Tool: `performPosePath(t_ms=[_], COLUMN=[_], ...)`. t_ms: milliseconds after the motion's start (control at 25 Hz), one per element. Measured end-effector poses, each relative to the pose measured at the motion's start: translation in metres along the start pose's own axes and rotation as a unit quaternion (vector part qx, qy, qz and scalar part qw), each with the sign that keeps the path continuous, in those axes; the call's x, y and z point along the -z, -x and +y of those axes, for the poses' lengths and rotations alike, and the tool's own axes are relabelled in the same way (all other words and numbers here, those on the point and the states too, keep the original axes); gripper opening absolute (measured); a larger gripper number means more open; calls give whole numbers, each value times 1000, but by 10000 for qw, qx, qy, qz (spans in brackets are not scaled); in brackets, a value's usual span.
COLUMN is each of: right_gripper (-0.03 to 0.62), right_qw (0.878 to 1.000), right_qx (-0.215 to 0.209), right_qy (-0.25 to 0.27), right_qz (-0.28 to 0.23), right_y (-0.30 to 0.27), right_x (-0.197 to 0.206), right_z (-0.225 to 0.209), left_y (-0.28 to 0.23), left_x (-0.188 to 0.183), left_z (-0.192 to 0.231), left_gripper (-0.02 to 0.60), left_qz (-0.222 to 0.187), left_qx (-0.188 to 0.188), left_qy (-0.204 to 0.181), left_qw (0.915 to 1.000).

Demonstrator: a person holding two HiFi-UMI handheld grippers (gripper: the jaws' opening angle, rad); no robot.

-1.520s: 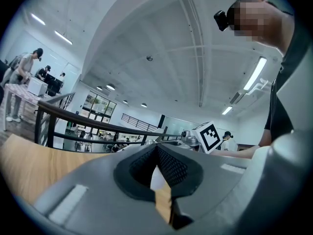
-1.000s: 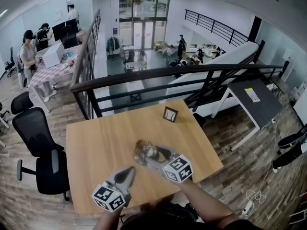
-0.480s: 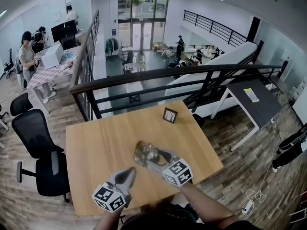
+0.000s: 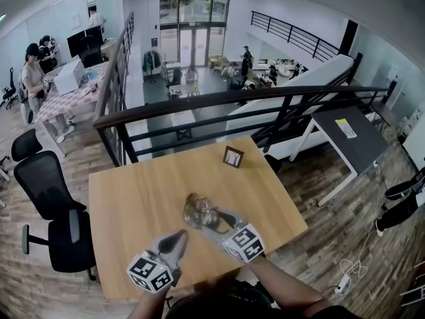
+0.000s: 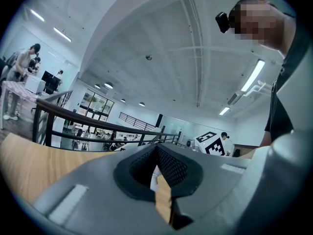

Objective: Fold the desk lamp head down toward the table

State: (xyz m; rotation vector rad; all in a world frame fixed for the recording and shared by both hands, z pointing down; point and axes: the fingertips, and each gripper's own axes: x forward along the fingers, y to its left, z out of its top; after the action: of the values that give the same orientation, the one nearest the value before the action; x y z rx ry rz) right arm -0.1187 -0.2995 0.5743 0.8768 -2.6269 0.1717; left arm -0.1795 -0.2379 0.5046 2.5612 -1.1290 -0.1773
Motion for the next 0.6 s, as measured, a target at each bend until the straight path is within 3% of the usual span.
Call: performPosePath(t_ms=[600], right_gripper=[245], right_qw=[9971], right_qx=[-24], right_qy=[370], right_qz=[658], right_y=[1], right_x=[65], right_z=[29], left_y=[-1], left_x=[7], left_z=[-8], left_gripper=[2], left_qz=[92], left_qx=[47], left_qy=[14], left_qw=[9999])
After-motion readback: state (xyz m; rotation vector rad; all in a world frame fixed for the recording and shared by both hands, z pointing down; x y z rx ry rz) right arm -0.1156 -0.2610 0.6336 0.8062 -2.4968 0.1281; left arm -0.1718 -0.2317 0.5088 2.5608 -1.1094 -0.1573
